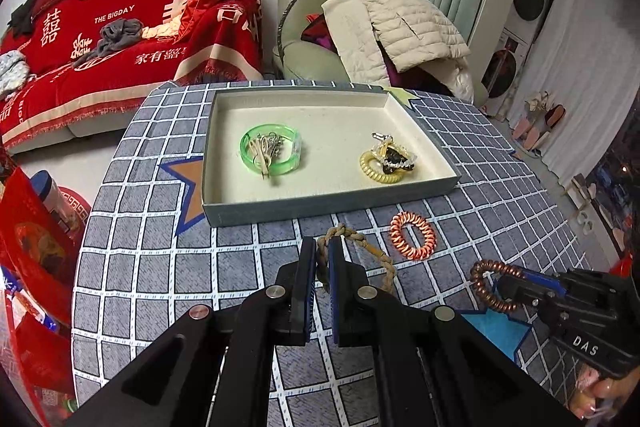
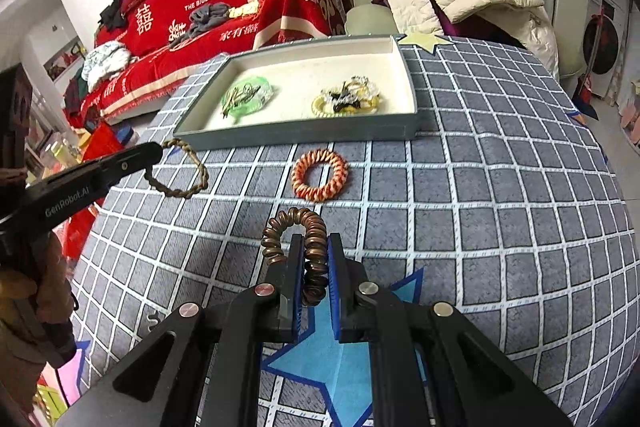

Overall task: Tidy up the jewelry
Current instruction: 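Carry the cord bracelet over the green bangle while the right tool carries the beaded bracelet over the coil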

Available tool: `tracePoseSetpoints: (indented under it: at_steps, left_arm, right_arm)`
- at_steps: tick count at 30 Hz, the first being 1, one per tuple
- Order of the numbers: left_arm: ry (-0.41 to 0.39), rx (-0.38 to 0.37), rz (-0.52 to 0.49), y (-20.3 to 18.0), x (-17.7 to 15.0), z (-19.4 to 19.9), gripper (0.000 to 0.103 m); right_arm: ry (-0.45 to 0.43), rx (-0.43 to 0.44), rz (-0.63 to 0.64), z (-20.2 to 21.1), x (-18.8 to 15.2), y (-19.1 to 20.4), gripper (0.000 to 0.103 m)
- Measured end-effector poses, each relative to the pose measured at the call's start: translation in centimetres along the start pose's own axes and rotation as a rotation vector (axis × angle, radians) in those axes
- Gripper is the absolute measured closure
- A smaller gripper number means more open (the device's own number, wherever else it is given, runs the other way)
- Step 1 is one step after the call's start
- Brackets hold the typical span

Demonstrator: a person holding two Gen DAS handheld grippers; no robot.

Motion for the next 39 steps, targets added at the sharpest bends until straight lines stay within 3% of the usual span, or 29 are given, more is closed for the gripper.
tracePoseSetpoints:
  at_steps: [9,19,27,39]
  left_arm:
    - [-0.036,0.007,0.004,0.6,2.6,0.5,0.075]
    - [-0.068,0.042,-0.003,1.2,7.8,-0.3,0.075]
    - [-0.042,0.092,-0.015,1.5,11.4,-3.7,0.075]
    - [0.011,0.15,0.06,4.1,11.6,-9.6,0.076]
  right_arm:
    - [-0.04,0.014,-0.021,1.1,3.1,-1.3,0.091]
    - [-0.071,0.026,-0.001,0.9,9.9,-1.6,0.091]
    - [-0.061,0.023,-0.005,-1.7,14.8,-1.8,0.091]
    - [-0.01,0.0,-0.03,-8.0,17.5,-2.9,0.091]
Point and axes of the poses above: each gripper's, at about its wrist camera, not at the fingertips, and z roughly against the way its jaws point, y to its left, x to its top, the point moved 2 cm from there along -z, roughly the way its jaws point, and after that the axes turned 10 degrees about y, right-handed, at the moved point
